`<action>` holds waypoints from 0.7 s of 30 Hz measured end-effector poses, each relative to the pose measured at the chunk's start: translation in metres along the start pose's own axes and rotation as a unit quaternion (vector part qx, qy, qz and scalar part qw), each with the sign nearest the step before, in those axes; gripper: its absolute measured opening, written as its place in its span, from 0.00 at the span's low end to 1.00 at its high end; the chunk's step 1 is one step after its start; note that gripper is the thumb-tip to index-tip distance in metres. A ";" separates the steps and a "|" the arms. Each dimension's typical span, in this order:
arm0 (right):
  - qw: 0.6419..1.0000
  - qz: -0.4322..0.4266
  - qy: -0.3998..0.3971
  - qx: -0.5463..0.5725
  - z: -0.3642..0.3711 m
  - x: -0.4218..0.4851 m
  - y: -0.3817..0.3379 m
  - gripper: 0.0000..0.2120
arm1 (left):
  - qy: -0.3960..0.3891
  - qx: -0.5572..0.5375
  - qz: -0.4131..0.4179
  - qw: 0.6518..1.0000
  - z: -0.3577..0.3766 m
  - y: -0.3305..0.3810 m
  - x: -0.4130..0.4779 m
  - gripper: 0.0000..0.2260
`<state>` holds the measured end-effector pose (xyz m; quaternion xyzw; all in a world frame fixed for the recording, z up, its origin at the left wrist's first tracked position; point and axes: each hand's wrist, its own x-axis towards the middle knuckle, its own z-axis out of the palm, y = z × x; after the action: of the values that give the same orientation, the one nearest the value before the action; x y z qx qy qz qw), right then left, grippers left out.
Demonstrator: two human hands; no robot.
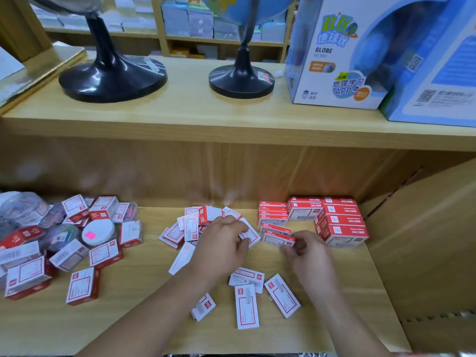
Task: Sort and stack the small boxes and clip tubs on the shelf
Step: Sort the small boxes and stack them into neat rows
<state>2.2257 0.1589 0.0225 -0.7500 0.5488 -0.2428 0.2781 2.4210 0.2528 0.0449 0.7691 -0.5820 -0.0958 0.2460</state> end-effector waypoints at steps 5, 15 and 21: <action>0.998 0.003 0.004 -0.060 0.008 0.005 -0.005 0.07 | -0.009 0.079 0.031 0.996 0.009 0.005 0.020 0.15; 0.990 0.009 -0.035 -0.134 0.005 0.020 -0.015 0.09 | -0.020 0.123 0.038 0.991 0.028 0.010 0.033 0.19; 0.986 -0.026 -0.030 -0.161 0.007 0.023 -0.008 0.10 | -0.011 0.164 0.050 0.985 0.029 0.016 0.038 0.18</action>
<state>2.2426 0.1403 0.0240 -0.8060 0.5523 -0.1355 0.1640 2.4068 0.2060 0.0329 0.7678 -0.6302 0.0047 0.1149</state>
